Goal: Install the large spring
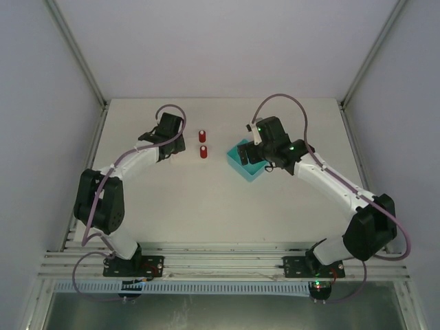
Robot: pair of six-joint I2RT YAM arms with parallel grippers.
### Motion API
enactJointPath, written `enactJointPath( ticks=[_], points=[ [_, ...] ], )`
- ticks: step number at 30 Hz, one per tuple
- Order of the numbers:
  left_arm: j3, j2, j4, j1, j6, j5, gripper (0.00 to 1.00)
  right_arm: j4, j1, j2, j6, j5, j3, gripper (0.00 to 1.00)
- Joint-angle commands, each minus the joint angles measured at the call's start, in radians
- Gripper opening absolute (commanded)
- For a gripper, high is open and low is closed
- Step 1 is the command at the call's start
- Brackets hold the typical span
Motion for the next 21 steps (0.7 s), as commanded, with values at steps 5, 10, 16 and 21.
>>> enactJointPath(
  ticks=[5, 10, 16, 21],
  points=[
    [-0.039, 0.0, 0.096, -0.004, 0.019, -0.033, 0.0, -0.038, -0.008, 0.028, -0.006, 0.017, 0.061, 0.99],
    [-0.035, 0.012, 0.118, -0.004, 0.039, -0.012, 0.0, -0.046, -0.008, 0.04, -0.011, 0.014, 0.078, 0.99],
    [-0.052, -0.01, 0.128, -0.004, 0.059, -0.072, 0.0, -0.048, -0.009, 0.039, -0.008, 0.014, 0.075, 0.99],
    [-0.067, -0.003, 0.143, -0.002, 0.079, -0.084, 0.0, -0.049, -0.009, 0.038, -0.01, 0.014, 0.075, 0.99]
  ],
)
